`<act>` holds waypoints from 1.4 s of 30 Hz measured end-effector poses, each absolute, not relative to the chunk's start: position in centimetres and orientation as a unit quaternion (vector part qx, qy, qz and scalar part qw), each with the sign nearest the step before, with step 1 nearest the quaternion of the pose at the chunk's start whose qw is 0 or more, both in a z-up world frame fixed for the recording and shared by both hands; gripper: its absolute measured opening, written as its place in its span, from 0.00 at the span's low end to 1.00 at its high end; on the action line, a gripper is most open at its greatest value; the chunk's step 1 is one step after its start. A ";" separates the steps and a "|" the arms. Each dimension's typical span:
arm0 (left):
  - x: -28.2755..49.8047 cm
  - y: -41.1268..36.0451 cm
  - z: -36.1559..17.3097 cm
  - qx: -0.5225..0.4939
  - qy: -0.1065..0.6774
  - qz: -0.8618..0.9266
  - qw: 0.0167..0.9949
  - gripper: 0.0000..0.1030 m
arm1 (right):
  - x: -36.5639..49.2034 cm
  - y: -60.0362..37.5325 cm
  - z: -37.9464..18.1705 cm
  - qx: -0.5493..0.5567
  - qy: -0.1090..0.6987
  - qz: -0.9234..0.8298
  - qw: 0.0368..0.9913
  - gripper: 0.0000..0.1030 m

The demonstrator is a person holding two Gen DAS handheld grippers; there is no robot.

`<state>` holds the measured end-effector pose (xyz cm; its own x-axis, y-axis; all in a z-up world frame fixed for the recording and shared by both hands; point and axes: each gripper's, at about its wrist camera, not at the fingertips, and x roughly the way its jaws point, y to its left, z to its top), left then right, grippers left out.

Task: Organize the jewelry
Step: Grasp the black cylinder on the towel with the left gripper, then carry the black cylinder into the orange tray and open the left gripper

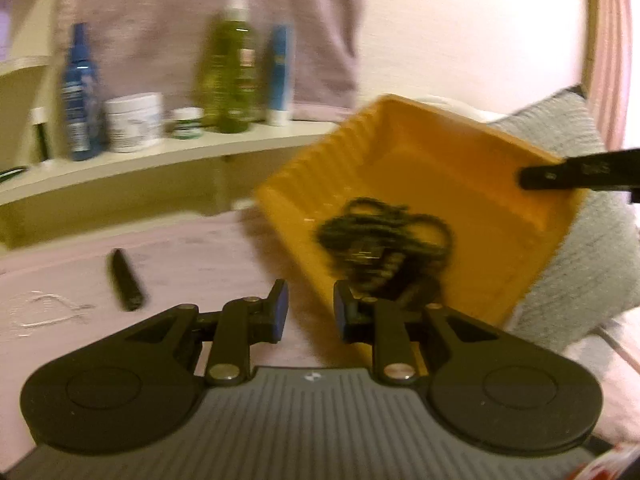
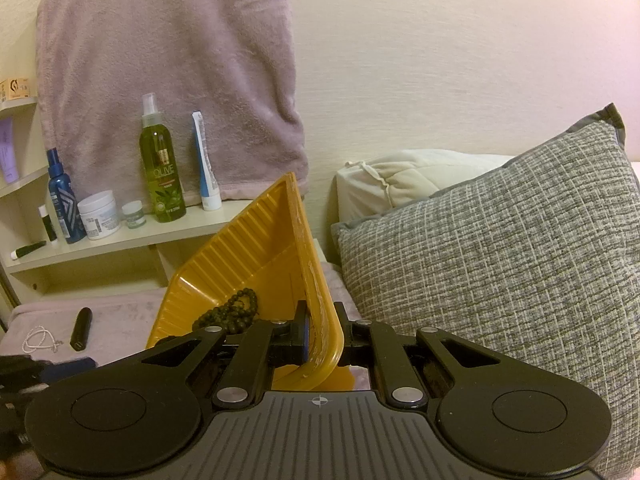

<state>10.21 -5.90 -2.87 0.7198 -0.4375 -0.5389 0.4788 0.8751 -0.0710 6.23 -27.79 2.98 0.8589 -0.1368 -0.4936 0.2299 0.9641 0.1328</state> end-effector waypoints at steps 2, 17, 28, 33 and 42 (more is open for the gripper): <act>10.8 -4.7 -3.0 0.036 0.281 -0.221 0.933 0.21 | 6.2 -27.8 3.0 0.094 0.248 -0.096 0.959 0.10; 17.4 0.2 -6.1 0.033 0.299 -0.061 0.952 0.36 | 6.3 -27.9 2.9 0.090 0.248 -0.095 0.960 0.10; 20.6 -0.6 -8.7 0.035 0.322 -0.049 0.945 0.35 | 6.4 -27.9 2.8 0.084 0.252 -0.096 0.959 0.09; 20.1 -0.3 -8.6 0.038 0.320 -0.058 0.945 0.20 | 6.4 -27.9 2.7 0.083 0.252 -0.097 0.959 0.09; 14.7 1.1 -8.2 0.024 0.325 -0.073 0.943 0.19 | 6.4 -27.9 2.7 0.083 0.251 -0.096 0.960 0.09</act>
<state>14.66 1.09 -8.21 0.7778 -0.1230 -0.6164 0.1539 0.9881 -0.0030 6.44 -27.89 2.74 0.8558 -0.1436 -0.4971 0.2266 0.9677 0.1105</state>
